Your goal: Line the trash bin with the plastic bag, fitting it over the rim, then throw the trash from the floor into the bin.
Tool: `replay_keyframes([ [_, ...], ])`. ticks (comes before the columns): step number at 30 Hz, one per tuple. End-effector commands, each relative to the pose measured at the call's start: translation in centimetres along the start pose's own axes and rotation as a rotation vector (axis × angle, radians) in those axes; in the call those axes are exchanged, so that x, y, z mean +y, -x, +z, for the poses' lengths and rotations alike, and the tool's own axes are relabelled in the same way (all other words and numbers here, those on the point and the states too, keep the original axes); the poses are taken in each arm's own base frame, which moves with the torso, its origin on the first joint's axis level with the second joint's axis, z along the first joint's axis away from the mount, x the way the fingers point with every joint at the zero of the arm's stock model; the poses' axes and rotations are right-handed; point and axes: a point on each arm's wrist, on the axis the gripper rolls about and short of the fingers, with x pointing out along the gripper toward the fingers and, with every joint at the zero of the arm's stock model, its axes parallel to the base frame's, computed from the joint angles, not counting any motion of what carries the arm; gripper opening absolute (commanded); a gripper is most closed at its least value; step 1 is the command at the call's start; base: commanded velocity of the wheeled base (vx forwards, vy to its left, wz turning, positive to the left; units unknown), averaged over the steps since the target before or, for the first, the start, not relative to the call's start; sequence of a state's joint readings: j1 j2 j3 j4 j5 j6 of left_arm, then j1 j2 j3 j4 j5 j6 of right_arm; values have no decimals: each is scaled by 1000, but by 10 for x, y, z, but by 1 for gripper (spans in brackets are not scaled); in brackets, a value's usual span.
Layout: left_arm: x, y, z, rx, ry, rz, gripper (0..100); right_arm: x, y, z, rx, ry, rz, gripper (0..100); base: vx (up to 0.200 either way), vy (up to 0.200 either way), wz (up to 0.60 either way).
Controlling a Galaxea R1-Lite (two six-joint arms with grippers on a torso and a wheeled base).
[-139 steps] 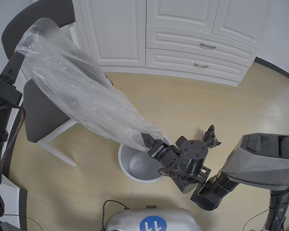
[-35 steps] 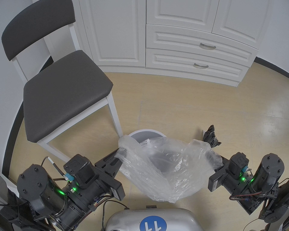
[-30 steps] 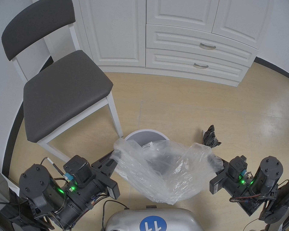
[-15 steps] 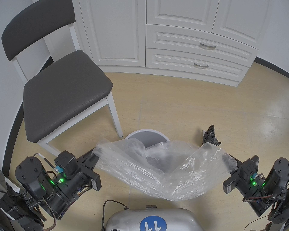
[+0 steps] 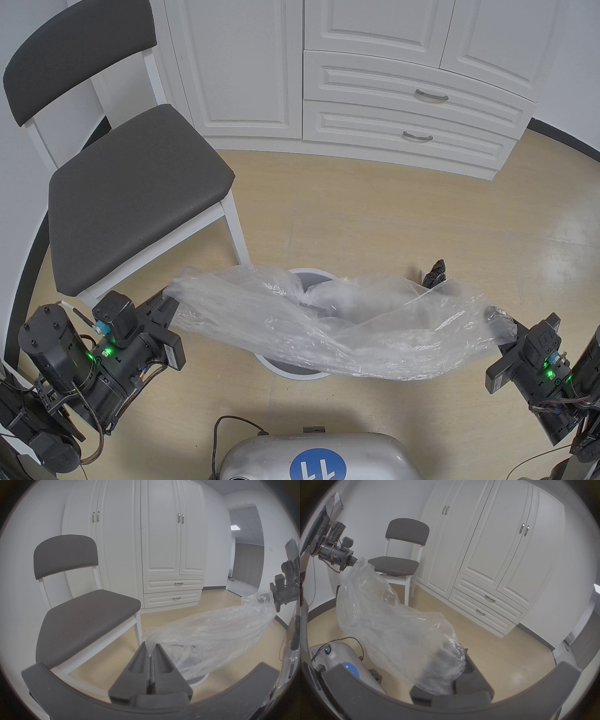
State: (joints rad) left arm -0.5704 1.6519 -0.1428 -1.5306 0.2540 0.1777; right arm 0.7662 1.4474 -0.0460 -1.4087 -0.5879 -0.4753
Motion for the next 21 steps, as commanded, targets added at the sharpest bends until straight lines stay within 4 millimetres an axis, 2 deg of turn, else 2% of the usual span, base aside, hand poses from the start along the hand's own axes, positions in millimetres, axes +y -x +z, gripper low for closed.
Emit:
replay_keyframes([
  [1,5,3,6,-27,-1,18,0,-3,3,0,-6,3,-5,0,0,0,0],
  [21,14,1,4,-15,-23,64,0,-13,-7,-18,101,71,-85,0,0,0,0],
])
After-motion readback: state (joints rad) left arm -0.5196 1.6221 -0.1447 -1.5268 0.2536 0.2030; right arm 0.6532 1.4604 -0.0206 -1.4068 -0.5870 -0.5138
